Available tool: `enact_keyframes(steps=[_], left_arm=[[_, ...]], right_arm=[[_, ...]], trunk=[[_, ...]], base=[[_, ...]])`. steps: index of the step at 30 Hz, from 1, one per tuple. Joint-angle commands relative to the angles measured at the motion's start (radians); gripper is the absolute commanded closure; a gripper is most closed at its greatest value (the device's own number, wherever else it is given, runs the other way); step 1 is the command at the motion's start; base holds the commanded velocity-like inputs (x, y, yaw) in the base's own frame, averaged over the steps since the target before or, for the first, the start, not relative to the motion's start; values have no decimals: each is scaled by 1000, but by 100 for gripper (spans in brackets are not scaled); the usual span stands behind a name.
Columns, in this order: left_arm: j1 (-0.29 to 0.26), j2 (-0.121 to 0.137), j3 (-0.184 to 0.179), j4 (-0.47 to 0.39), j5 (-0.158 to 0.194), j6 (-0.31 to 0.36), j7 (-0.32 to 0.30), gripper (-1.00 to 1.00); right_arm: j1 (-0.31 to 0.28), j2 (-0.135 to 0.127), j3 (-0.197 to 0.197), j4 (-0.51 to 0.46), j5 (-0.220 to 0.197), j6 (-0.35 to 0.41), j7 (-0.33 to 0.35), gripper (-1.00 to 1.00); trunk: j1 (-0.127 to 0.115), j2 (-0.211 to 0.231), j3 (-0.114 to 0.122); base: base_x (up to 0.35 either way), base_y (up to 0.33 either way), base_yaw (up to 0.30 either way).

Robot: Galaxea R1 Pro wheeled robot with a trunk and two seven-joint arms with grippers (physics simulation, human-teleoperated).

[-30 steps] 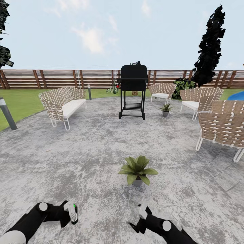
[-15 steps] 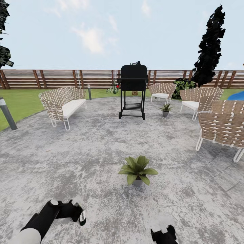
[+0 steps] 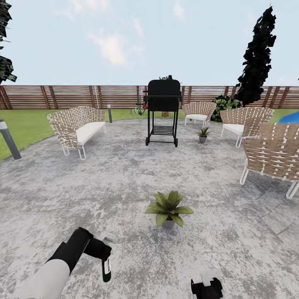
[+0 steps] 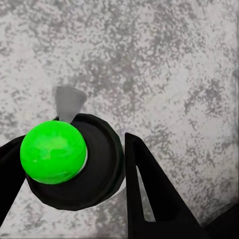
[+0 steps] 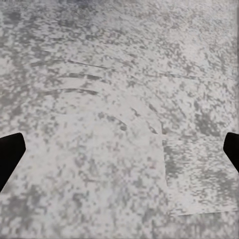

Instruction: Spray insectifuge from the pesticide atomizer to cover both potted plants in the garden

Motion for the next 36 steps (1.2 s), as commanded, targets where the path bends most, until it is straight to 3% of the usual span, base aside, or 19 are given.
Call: enact_keyframes(steps=[1,5,21,31,34,36], left_arm=[[0,-6,-18,-1,-12,13,-8,100],[1,-13,-42,-1,-12,17,-10,100],[0,-13,-37,-2,-6,16,-8,100],[2,-13,-31,-1,-6,16,-7,100],[-3,-14,-41,-6,-10,87,-8,100],[-6,-18,-43,-18,-12,99,-8,100]], right_arm=[[0,-1,8,2,-7,-3,-4,-100],[0,-9,8,7,-7,-6,-5,-100],[0,-6,10,9,-7,-5,-5,-100],[0,-4,9,9,-9,-5,-5,-100],[0,-6,8,9,-8,-4,-4,-100],[0,-6,9,10,-8,-4,-4,-100]], trunk=[[0,0,-1],[0,0,-1],[0,0,-1],[0,0,-1],[0,0,-1],[0,0,-1]], base=[[0,0,0],[9,0,0],[212,-235,-57],[246,-242,162],[63,-78,2],[16,-20,0]])
